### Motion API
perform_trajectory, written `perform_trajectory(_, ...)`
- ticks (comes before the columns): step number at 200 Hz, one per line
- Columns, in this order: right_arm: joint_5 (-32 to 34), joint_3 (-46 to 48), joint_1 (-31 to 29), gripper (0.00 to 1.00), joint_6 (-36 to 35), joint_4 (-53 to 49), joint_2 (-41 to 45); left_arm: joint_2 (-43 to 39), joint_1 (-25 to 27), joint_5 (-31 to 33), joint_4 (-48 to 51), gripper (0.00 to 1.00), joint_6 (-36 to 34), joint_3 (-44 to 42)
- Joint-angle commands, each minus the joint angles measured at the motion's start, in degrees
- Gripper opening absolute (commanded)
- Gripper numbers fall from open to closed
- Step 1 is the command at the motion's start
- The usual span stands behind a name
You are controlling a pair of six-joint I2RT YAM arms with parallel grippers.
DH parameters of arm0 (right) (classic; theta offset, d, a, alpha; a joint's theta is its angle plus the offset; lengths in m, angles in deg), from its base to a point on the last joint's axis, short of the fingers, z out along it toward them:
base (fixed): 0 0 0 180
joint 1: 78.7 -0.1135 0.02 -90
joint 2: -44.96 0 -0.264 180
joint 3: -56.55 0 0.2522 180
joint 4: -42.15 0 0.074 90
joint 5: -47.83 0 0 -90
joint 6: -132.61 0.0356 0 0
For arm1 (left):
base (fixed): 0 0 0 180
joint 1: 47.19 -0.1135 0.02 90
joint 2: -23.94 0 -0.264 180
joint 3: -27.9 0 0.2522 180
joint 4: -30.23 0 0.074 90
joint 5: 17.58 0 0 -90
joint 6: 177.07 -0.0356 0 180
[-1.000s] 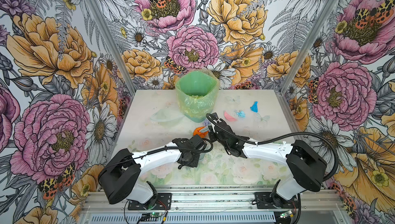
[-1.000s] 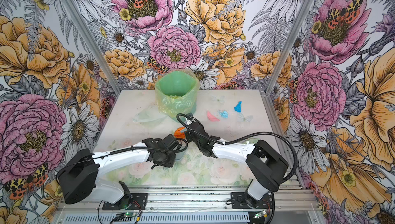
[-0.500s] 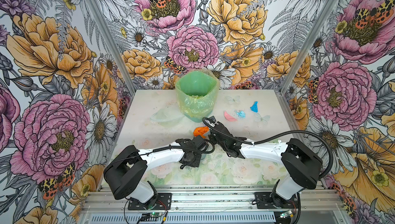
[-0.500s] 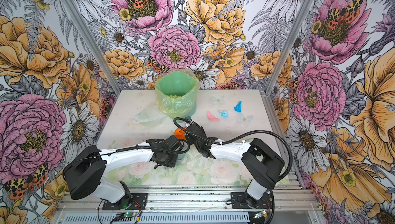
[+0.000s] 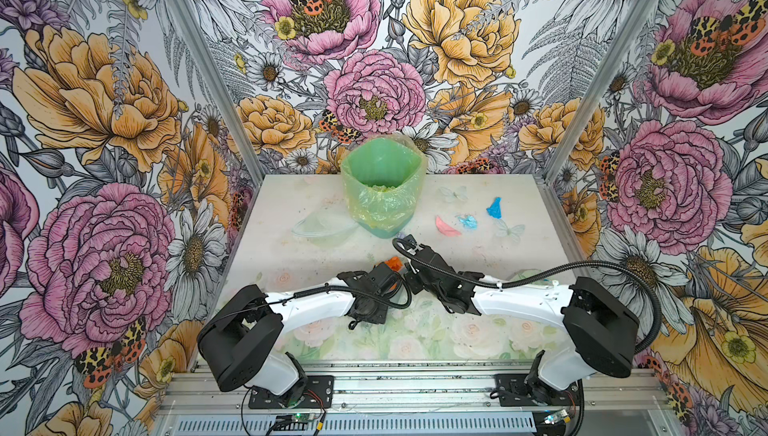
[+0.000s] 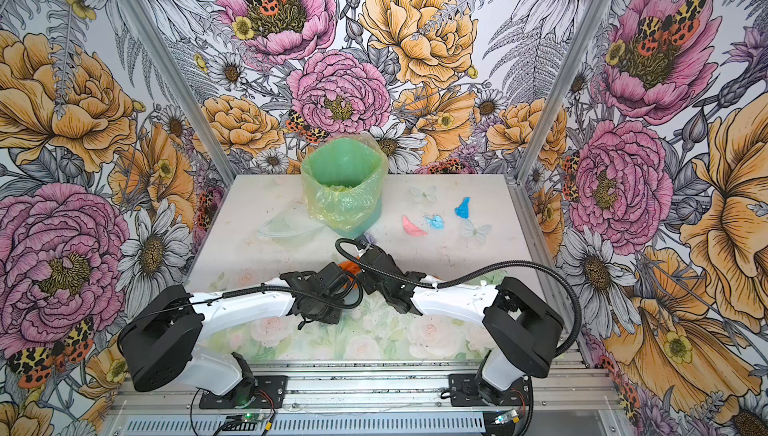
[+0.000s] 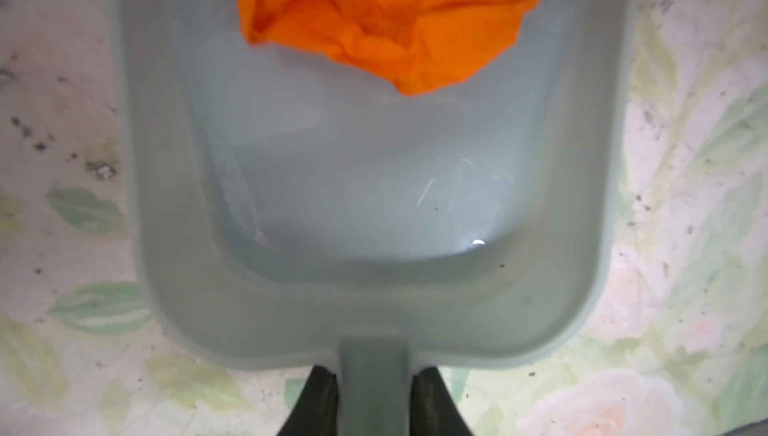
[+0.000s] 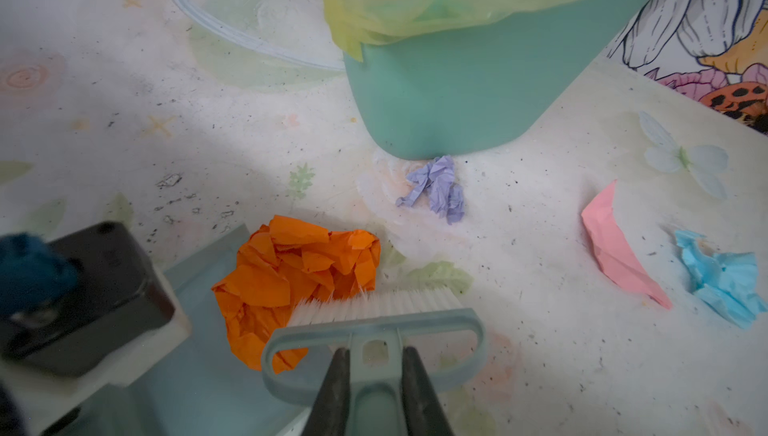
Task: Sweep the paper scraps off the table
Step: 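Push the orange scrap with the brush into the dustpan while the left gripper holds it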
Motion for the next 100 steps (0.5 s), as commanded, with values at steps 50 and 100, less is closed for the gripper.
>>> perform_trajectory(50,1.5,3.5,0.1,0.00,-0.2,5.8,8.2,-0.5,-0.5,1.2,-2.3,0.14,-0.3,-1.1)
perform_trajectory(100,2.5,0.9,1.7,0.00,-0.4,14.2,0.6,-1.1,-0.2,1.3,-2.4,0.14,0.3,-1.7)
